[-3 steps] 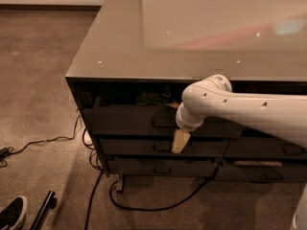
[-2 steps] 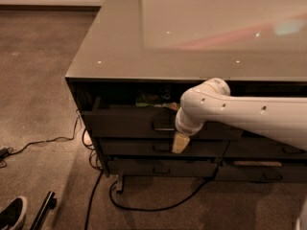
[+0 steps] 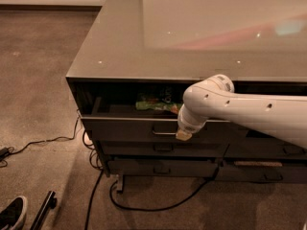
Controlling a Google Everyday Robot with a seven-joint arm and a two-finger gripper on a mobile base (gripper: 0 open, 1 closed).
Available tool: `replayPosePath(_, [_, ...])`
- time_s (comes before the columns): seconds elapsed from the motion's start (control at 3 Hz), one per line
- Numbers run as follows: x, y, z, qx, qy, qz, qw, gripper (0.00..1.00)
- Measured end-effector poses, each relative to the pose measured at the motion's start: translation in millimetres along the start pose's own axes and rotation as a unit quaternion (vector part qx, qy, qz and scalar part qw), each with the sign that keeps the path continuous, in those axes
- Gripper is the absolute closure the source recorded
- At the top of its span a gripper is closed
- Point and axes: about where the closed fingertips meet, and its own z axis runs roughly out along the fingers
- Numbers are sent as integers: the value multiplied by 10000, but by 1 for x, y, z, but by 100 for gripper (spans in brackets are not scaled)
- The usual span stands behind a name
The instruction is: Open top drawer
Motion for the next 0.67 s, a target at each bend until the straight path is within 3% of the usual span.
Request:
replayPosePath(0.33, [-1, -1, -5, 0, 0, 0, 10000, 87])
replayPosePath(0.67, [-2, -2, -7, 0, 0, 0, 10000, 100])
